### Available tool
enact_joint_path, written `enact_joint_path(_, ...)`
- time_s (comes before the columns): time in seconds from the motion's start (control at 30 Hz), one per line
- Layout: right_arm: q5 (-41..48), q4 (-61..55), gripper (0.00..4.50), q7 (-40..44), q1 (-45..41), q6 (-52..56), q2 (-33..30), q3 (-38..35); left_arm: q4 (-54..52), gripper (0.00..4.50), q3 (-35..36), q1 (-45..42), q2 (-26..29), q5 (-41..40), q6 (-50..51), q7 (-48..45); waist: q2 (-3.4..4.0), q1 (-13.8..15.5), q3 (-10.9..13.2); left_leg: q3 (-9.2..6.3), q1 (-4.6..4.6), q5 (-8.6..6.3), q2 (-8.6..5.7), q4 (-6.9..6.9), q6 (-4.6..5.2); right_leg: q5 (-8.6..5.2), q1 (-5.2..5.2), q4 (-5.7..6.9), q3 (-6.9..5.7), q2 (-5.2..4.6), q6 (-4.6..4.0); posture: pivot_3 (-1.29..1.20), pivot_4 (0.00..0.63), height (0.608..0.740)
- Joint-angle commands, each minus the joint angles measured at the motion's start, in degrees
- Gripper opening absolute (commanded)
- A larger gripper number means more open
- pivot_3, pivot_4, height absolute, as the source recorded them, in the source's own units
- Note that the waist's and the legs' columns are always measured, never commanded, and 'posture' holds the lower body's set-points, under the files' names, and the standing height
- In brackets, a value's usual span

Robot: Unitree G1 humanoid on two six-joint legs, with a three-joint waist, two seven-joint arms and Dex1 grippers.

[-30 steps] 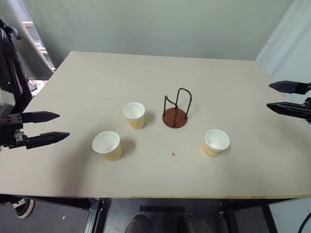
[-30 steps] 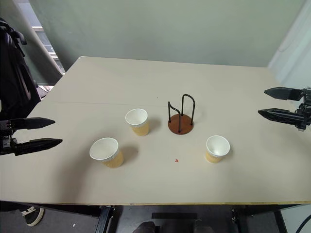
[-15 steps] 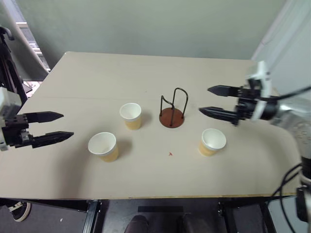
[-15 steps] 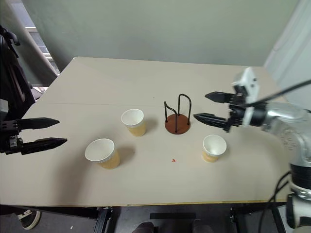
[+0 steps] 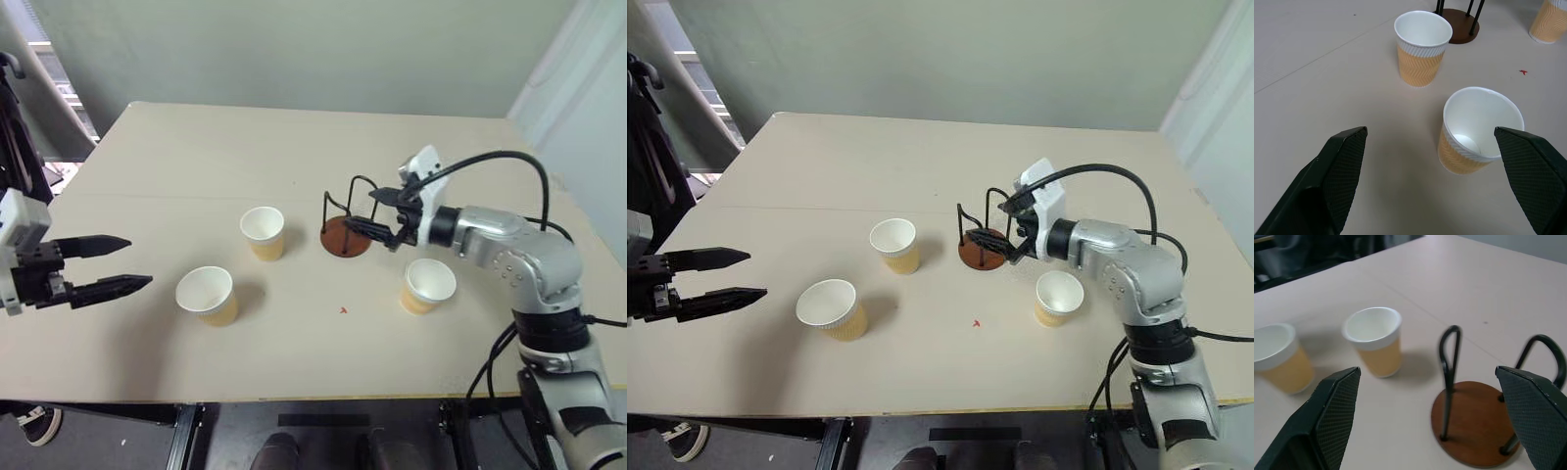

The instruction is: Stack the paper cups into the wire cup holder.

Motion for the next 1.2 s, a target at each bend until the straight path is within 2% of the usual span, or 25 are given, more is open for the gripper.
enact_joint_path(0.03,-2.4,0.7,4.50,-2.5,-1.1,-0.8,1.9,0.5,-2.2,4.46,2.7,0.4,-0.2,-0.7,0.3,0.7,-0.01,0.0,0.0,0.00,0.00,0.00,0.00,0.00,0.00,0.00,0.00,0.00,0.00,0.00,0.00,0.00,0.150,0.740)
enact_joint_path(0.43,-8.3,5.9,4.50,-5.7,-2.7,-1.9,7.7,2.3,-4.2,4.46,4.0,2.4,-1.5,-0.9,0.9,1.6,-0.01,0.0,0.0,0.01,-0.05,0.00,0.03,0.00,-0.09,0.01,-0.11,0.05,-0.02,0.01,-0.03,0.00,0.150,0.740)
enact_joint_path(0.53,-9.6,7.5,3.61,-5.5,-3.6,-3.1,8.5,2.6,-4.7,4.50,4.5,3.1,-1.7,-0.8,0.9,1.8,-0.01,0.0,0.0,0.03,-0.05,-0.01,0.02,-0.01,-0.10,0.02,-0.12,0.05,-0.03,0.04,-0.03,0.00,0.150,0.740)
enact_joint_path(0.77,-11.7,10.4,0.97,-4.9,-5.0,-5.5,10.2,2.8,-5.6,4.50,5.8,4.6,-1.9,-1.0,1.1,2.1,-0.01,0.0,0.0,0.02,-0.05,-0.04,0.05,-0.01,-0.20,0.05,-0.15,0.04,-0.02,0.23,-0.11,0.00,0.150,0.740)
enact_joint_path(0.87,-12.0,10.6,0.01,-4.5,-5.2,-5.8,10.7,2.9,-5.8,4.50,6.4,5.1,-1.9,-1.0,1.2,2.1,-0.01,0.0,0.0,0.02,-0.05,-0.04,0.06,-0.01,-0.26,0.07,-0.15,0.04,-0.01,0.29,-0.16,0.00,0.150,0.740)
enact_joint_path(1.03,-12.2,10.1,0.01,-3.5,-4.9,-5.8,10.6,3.0,-5.7,4.50,6.8,5.4,-1.7,-0.8,1.3,2.0,-0.02,0.0,0.0,0.02,-0.05,-0.04,0.06,-0.01,-0.31,0.08,-0.16,0.05,-0.01,0.34,-0.20,0.00,0.150,0.740)
enact_joint_path(1.2,-8.0,4.9,0.01,6.8,-3.6,-4.9,5.0,3.4,-5.0,4.50,5.9,4.5,-1.2,-0.7,1.2,1.9,-0.02,0.1,0.0,0.09,-0.10,-0.05,0.06,-0.01,-0.33,0.08,-0.16,0.02,0.02,0.33,-0.21,0.00,0.150,0.740)
